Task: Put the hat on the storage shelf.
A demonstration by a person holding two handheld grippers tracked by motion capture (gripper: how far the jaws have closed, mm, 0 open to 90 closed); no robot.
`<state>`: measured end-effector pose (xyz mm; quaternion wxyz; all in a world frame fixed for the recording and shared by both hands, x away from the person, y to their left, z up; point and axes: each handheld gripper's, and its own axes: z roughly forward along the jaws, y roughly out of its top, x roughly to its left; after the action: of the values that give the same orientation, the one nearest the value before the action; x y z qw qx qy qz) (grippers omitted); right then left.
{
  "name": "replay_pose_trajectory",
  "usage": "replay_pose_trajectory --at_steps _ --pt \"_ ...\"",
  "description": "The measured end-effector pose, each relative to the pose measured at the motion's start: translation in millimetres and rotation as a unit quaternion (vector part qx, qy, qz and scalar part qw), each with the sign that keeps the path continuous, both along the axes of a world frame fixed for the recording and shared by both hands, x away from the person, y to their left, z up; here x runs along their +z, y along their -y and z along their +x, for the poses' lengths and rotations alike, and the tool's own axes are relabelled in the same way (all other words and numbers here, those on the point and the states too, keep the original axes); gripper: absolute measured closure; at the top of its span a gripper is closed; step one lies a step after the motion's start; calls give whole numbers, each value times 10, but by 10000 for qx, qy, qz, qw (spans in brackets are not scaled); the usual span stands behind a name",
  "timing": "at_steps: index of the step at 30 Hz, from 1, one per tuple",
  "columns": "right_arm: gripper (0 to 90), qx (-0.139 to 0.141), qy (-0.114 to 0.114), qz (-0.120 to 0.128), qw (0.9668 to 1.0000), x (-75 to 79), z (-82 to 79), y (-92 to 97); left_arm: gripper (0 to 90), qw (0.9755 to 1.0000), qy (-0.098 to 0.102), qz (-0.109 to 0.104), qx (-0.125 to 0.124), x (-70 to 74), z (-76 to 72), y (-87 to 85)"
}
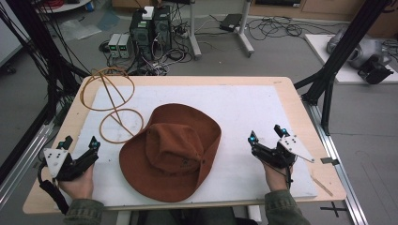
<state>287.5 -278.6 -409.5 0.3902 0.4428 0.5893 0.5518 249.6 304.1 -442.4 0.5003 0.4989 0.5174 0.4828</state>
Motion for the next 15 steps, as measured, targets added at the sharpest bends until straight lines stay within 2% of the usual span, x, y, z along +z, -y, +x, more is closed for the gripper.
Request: replay_pose_trajectory --at_steps 6,10,15 --pt "90 220 -75 57 9997 26 0 -75 203 10000 -33 -52 10 -4 -2 -19" --pt "90 441 -136 6 9989 36 5 -168 203 10000 -37 -65 12 -7 0 -21" --pt "90 840 -305 -87 9960 53 8 -321 203 10000 -29 -95 5 -9 2 -27"
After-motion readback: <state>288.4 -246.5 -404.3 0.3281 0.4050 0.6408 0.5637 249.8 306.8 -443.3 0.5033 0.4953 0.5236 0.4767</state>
